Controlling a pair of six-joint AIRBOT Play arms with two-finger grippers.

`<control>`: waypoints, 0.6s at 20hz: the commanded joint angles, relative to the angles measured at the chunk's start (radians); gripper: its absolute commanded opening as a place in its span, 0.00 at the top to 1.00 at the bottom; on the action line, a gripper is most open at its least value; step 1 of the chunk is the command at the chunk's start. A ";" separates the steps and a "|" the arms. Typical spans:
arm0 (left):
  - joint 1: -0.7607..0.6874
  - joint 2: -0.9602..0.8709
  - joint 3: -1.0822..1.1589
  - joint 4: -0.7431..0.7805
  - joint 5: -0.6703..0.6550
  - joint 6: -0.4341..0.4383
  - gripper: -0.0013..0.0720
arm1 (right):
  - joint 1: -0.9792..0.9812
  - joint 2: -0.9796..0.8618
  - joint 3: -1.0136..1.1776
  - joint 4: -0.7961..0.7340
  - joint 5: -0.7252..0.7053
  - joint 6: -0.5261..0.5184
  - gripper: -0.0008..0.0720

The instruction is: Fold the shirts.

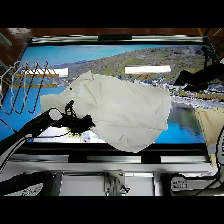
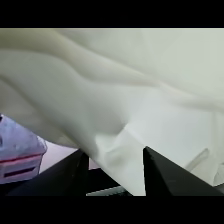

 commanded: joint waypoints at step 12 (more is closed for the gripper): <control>0.095 0.085 0.005 0.120 -0.083 0.020 0.92 | -0.001 0.000 0.001 0.000 0.000 -0.006 0.14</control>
